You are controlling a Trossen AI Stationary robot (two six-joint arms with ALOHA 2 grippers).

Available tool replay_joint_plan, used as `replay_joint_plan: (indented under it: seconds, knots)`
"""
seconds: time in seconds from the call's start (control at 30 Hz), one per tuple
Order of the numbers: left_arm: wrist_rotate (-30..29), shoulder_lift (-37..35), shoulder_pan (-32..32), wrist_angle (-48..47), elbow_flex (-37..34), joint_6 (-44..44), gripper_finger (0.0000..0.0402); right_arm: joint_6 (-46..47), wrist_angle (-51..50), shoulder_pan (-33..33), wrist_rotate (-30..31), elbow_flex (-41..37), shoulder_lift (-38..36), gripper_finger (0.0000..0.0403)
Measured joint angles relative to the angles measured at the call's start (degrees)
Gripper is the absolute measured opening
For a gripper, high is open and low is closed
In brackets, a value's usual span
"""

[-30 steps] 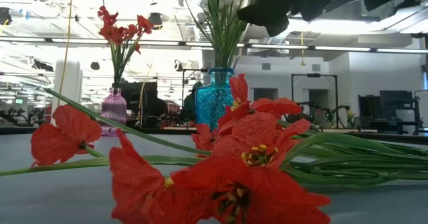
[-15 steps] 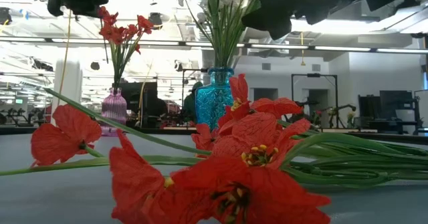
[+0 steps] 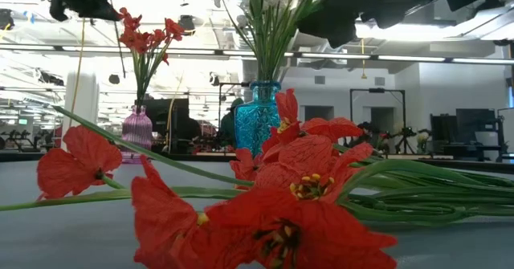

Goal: Sort flowers into vase by color
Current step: Put the bottom red flower into the purple vase

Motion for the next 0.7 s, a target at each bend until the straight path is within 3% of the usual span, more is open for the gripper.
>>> replay_joint_plan:
  seconds: [0.23, 0.7]
  knots:
    - [1.2, -5.6, 0.0, 1.0, -6.1, -4.1, 0.0000, -0.3, -0.2, 0.3, 0.0, 0.0, 0.0, 0.0258]
    - [6.4, -5.9, -0.1, 12.6, -19.4, -8.6, 0.0000, 0.0, 0.2, 1.3, 0.0, 0.0, 0.0, 0.0258]
